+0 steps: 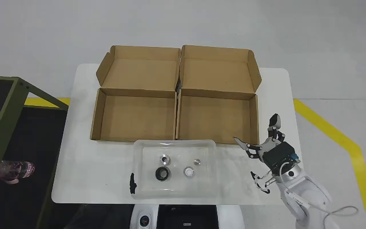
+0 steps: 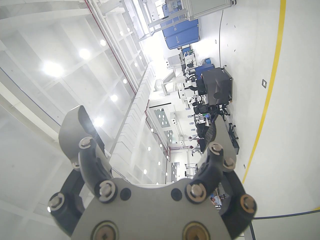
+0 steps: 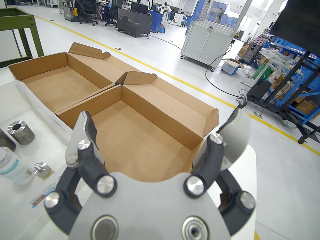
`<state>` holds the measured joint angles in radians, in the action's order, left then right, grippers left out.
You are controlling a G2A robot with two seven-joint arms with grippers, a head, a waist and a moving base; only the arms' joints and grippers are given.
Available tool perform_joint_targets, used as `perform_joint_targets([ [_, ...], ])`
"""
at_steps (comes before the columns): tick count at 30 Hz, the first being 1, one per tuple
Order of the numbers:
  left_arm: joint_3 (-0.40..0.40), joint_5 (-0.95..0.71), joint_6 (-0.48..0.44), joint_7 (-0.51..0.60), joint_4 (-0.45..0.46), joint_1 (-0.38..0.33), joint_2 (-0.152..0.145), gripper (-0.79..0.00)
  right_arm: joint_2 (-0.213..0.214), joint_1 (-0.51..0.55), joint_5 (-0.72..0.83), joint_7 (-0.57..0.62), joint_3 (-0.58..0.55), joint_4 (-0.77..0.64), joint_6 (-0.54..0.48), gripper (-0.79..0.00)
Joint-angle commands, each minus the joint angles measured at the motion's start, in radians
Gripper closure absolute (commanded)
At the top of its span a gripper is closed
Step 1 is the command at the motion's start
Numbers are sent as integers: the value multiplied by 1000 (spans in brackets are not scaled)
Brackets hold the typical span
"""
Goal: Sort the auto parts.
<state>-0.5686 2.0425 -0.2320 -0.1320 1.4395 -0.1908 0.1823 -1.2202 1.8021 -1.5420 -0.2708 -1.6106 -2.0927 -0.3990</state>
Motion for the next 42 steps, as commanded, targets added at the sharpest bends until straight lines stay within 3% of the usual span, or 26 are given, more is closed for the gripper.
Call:
perform_joint_targets([
  [1, 0, 0, 0, 0, 0, 0, 0, -784, 0, 0, 0, 0, 0, 0, 0, -785],
  [34, 0, 0, 0, 0, 0, 0, 0, -785, 0, 0, 8, 4, 1, 5, 2, -785],
  [42, 0, 0, 0, 0, 0, 0, 0, -785, 12, -44, 72, 106, 2, -5, -176, -785],
])
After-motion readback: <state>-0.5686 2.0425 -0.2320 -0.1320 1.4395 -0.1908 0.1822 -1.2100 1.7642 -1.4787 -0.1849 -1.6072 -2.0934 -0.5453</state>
